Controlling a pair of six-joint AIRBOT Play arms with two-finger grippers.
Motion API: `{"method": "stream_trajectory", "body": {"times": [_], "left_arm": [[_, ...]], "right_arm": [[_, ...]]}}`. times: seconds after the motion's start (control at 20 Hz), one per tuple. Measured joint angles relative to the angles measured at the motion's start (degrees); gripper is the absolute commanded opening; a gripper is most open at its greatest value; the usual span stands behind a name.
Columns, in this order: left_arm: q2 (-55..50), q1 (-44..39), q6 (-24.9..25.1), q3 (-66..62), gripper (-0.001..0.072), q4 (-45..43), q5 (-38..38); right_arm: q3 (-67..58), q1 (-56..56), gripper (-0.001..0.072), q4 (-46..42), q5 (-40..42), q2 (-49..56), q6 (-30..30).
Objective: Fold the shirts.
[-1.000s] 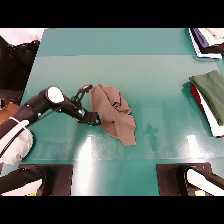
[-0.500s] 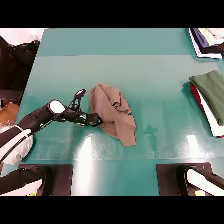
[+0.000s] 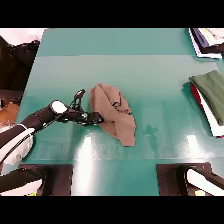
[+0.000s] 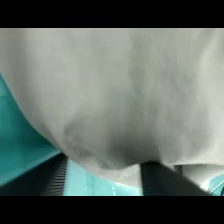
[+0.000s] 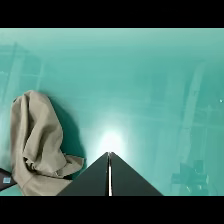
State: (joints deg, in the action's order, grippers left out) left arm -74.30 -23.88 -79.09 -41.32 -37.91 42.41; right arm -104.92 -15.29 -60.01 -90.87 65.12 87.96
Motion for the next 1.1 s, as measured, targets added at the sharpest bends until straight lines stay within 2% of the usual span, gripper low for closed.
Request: {"method": "stream_trajectory", "body": {"times": [0.2,0.45,0.5,0.55,0.6,0.65,0.8,1.1], "left_arm": [[-0.6,0.2,1.8,-2.4,0.0031,1.4,0.7],[1.0,2.7,2.7,-13.4,0.0031,-5.2,12.1],[2.1,3.6,2.8,-16.2,0.0031,-7.5,15.0],[3.3,4.4,2.8,-18.9,0.0032,-9.6,17.7],[4.5,5.2,2.9,-21.4,0.0031,-11.8,20.2],[5.9,6.0,2.9,-23.8,0.0031,-14.2,23.1],[9.3,7.3,2.9,-28.6,0.0031,-20.2,28.5],[11.5,8.0,2.9,-31.1,0.0032,-24.6,34.8]], "right_arm": [[0.0,0.3,0.0015,0.0,-0.7,0.0,0.0],[1.7,0.5,0.0019,2.8,-0.9,0.0,0.0],[3.3,0.8,0.0094,4.3,-0.9,0.0,0.0],[5.4,1.5,0.0312,5.6,-0.9,0.0,0.0],[7.8,2.5,0.0499,6.4,-0.7,0.1,-0.5],[11.0,4.1,0.0542,7.1,-0.1,0.1,-1.0],[21.8,11.0,0.0542,8.3,5.1,0.2,-1.7],[37.9,27.7,0.0542,9.0,26.0,4.8,-3.8]]}}
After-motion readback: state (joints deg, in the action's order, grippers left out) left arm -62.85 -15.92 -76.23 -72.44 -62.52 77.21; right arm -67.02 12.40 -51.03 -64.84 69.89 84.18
